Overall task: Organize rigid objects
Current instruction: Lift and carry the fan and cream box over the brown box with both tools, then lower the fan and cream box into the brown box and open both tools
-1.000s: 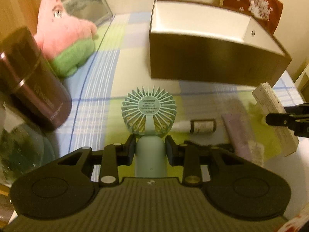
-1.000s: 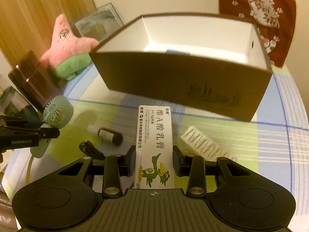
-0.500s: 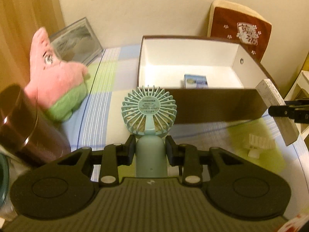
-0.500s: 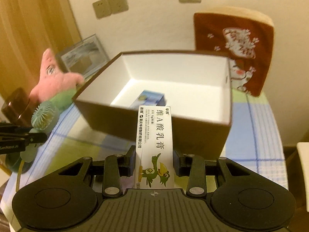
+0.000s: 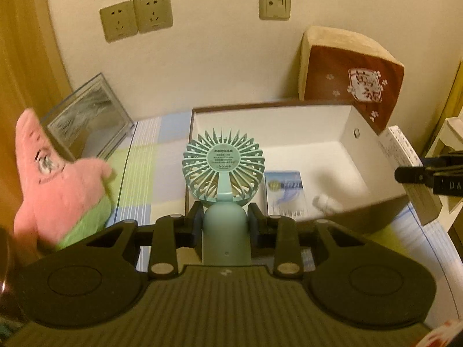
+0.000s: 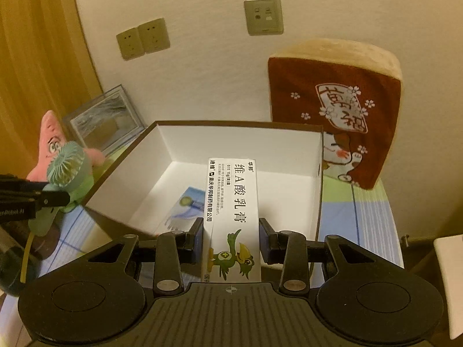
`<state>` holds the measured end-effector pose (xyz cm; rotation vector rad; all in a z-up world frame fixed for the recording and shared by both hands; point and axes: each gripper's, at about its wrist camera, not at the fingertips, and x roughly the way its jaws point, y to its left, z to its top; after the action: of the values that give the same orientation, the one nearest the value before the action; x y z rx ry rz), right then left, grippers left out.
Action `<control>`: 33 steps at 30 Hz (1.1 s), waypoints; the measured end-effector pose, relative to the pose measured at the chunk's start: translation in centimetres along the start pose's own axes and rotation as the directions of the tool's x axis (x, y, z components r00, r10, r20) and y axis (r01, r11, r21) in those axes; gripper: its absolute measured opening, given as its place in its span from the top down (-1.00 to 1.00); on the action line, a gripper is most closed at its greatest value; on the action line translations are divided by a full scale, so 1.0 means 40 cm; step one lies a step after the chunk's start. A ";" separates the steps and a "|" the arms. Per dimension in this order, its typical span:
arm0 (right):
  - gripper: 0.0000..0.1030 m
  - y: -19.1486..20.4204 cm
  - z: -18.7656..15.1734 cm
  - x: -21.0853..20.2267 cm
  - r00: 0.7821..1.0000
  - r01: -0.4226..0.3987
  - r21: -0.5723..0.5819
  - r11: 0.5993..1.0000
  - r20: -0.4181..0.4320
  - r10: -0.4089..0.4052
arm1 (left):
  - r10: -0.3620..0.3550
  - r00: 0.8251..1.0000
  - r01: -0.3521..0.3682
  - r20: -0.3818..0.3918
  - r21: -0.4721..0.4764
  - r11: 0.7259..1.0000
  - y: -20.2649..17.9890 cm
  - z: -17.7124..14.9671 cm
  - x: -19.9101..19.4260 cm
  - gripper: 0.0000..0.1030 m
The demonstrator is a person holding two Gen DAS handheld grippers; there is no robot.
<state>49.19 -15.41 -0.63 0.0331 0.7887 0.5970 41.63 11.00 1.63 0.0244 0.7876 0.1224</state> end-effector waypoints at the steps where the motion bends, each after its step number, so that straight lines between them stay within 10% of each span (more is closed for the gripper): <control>1: 0.26 -0.006 0.008 0.007 1.000 0.001 0.006 1.000 0.002 -0.001 | -0.002 1.000 0.002 0.002 0.002 1.000 0.001 0.011 0.008 0.41; 33: 0.26 -0.101 0.089 0.249 0.990 0.101 0.050 0.994 -0.101 -0.096 | -0.001 0.993 0.013 -0.118 0.095 0.995 -0.053 0.162 0.351 0.41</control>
<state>59.06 -12.99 -5.62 0.0152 0.8973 0.4861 56.24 10.70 -3.85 0.1063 0.9106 0.0798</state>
